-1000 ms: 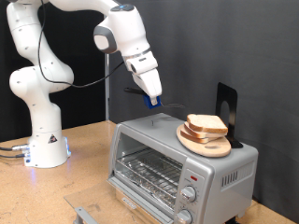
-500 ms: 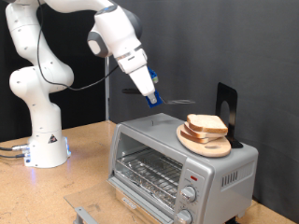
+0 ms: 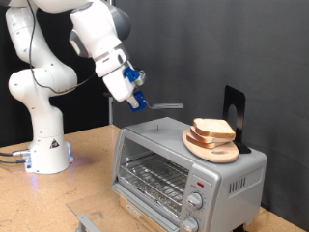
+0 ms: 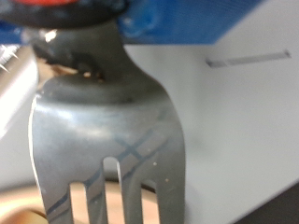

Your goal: Make a piece of toast with the oven

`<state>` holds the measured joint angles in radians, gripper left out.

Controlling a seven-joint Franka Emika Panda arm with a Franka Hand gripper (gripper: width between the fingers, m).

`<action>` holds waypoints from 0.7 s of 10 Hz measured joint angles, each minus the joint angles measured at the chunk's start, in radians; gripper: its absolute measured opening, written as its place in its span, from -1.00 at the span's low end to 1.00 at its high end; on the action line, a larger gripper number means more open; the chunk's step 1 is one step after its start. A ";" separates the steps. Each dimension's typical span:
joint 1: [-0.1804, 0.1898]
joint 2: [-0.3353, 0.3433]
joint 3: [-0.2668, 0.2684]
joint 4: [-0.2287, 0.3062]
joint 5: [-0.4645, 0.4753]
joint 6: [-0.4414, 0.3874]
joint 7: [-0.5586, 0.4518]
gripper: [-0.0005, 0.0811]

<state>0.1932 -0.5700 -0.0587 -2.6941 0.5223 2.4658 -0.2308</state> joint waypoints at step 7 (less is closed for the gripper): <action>-0.067 -0.016 -0.032 -0.009 -0.059 -0.051 -0.004 0.05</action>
<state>0.1265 -0.5863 -0.0905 -2.7030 0.4633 2.4145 -0.2347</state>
